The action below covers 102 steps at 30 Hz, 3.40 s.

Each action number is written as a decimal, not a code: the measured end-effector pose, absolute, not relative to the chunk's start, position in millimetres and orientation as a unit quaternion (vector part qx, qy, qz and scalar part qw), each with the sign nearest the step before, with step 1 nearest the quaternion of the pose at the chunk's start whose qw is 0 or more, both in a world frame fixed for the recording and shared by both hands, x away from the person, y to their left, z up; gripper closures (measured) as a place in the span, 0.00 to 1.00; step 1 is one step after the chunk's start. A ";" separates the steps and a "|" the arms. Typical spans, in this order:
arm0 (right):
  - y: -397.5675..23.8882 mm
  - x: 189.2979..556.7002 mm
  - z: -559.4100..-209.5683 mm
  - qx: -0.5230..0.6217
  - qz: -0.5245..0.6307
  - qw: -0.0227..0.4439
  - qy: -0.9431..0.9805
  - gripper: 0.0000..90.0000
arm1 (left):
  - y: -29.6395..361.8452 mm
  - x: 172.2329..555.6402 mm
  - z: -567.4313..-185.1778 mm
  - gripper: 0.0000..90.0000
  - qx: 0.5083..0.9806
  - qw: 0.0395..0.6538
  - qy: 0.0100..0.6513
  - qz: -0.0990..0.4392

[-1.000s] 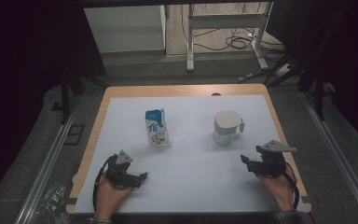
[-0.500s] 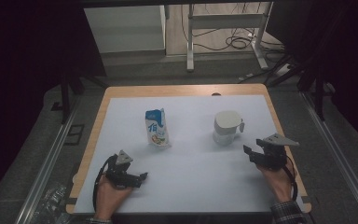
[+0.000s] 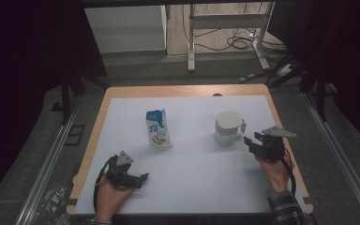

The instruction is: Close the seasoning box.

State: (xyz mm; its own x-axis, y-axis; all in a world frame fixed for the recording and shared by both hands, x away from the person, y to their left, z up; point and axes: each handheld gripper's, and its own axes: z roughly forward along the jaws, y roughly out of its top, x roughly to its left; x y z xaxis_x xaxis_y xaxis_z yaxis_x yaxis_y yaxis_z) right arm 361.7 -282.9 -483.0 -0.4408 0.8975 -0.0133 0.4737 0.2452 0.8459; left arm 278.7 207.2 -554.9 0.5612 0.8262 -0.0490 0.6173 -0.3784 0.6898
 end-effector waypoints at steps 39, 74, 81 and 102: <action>-256.3 418.2 -498.4 0.483 0.383 0.292 0.732 0.79 | 207.1 278.6 -554.9 0.00 0.815 0.340 0.442 0.154; -249.0 383.9 -479.2 0.445 0.436 0.257 0.739 0.89 | 206.9 278.4 -555.0 0.00 0.815 0.340 0.444 0.153; -247.6 361.0 -478.2 0.441 0.447 0.236 0.742 0.89 | 207.0 278.5 -554.9 0.00 0.816 0.339 0.443 0.154; -231.5 334.1 -497.2 0.417 0.446 0.218 0.761 0.88 | 206.8 278.2 -555.0 0.00 0.815 0.340 0.444 0.154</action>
